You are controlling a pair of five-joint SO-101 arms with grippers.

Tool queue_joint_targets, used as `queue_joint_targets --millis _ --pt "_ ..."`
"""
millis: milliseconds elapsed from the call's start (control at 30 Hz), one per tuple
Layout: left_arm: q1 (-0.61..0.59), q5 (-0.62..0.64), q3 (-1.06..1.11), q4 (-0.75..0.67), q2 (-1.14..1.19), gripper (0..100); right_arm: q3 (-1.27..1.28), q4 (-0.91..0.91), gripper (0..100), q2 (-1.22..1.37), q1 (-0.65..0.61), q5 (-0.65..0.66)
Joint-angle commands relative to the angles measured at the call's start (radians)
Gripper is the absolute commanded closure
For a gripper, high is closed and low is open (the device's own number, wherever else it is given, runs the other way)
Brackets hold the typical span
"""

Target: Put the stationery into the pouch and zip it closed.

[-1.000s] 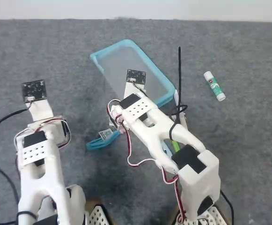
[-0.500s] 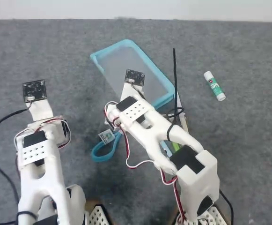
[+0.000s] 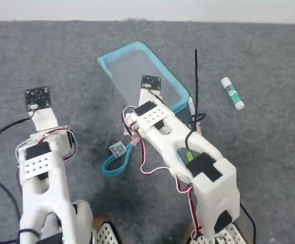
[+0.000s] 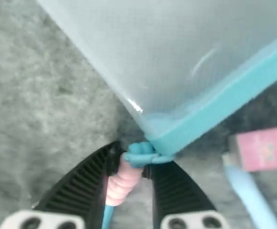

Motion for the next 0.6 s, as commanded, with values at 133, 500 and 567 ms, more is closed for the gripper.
queue_joint_targets --millis 133,500,567 --pt "0.005 0.017 -0.027 -0.034 -0.038 88 -0.075 0.134 99.2 -0.045 0.051 0.442" --pt "0.009 0.017 -0.012 -0.035 -0.038 88 -0.166 0.447 99.2 -0.248 0.056 0.875" --pt "0.009 0.017 -0.012 -0.035 -0.038 88 -0.163 0.444 99.2 -0.305 0.061 0.876"
